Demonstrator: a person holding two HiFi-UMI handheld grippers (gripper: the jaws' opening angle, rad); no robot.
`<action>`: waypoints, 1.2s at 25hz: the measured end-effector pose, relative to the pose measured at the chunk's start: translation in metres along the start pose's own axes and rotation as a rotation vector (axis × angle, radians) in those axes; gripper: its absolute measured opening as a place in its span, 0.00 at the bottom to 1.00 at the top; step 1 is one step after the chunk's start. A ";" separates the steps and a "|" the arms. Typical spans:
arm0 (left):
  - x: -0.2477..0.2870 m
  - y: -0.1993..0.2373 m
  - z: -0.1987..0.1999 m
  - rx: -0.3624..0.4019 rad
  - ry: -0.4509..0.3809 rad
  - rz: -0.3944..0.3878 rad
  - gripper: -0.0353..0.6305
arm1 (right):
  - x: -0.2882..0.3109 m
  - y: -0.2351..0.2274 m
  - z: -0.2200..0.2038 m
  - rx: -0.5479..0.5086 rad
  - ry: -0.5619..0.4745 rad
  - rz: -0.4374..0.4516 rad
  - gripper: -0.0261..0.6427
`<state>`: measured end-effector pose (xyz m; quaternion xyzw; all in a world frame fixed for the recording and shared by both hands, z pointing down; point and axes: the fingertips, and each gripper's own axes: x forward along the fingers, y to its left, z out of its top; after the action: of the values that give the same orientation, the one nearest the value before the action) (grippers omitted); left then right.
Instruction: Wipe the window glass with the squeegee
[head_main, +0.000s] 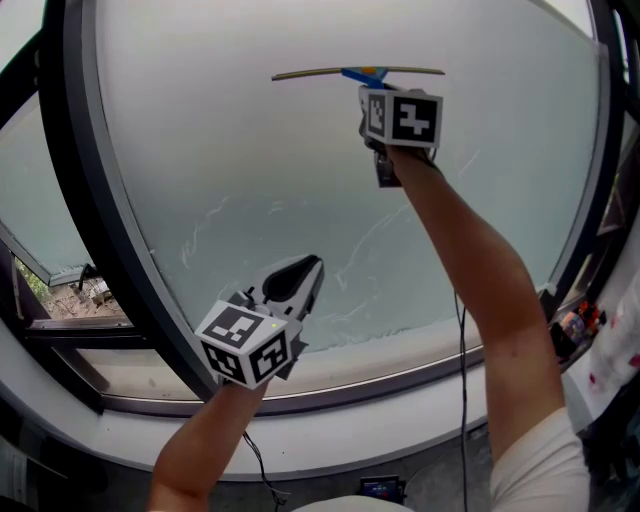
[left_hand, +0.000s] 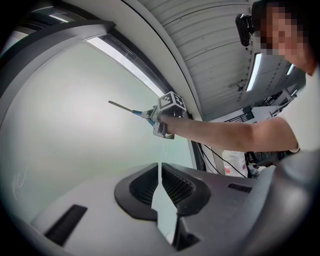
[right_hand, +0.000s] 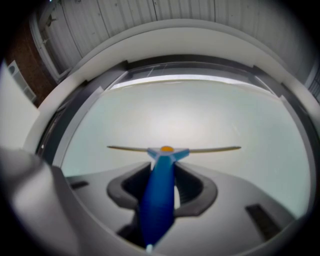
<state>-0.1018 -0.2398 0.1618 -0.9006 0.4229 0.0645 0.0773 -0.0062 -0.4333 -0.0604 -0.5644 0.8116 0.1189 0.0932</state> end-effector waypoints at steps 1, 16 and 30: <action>0.000 0.000 -0.001 -0.003 0.001 -0.001 0.12 | -0.001 0.000 -0.003 -0.001 0.002 0.000 0.26; -0.001 -0.003 -0.024 -0.044 0.032 -0.008 0.12 | -0.014 0.004 -0.042 -0.013 0.044 0.000 0.26; 0.001 -0.008 -0.045 -0.092 0.052 -0.015 0.12 | -0.024 0.008 -0.076 -0.004 0.059 -0.005 0.26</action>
<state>-0.0933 -0.2440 0.2061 -0.9077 0.4145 0.0598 0.0252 -0.0068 -0.4318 0.0192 -0.5697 0.8124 0.1038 0.0686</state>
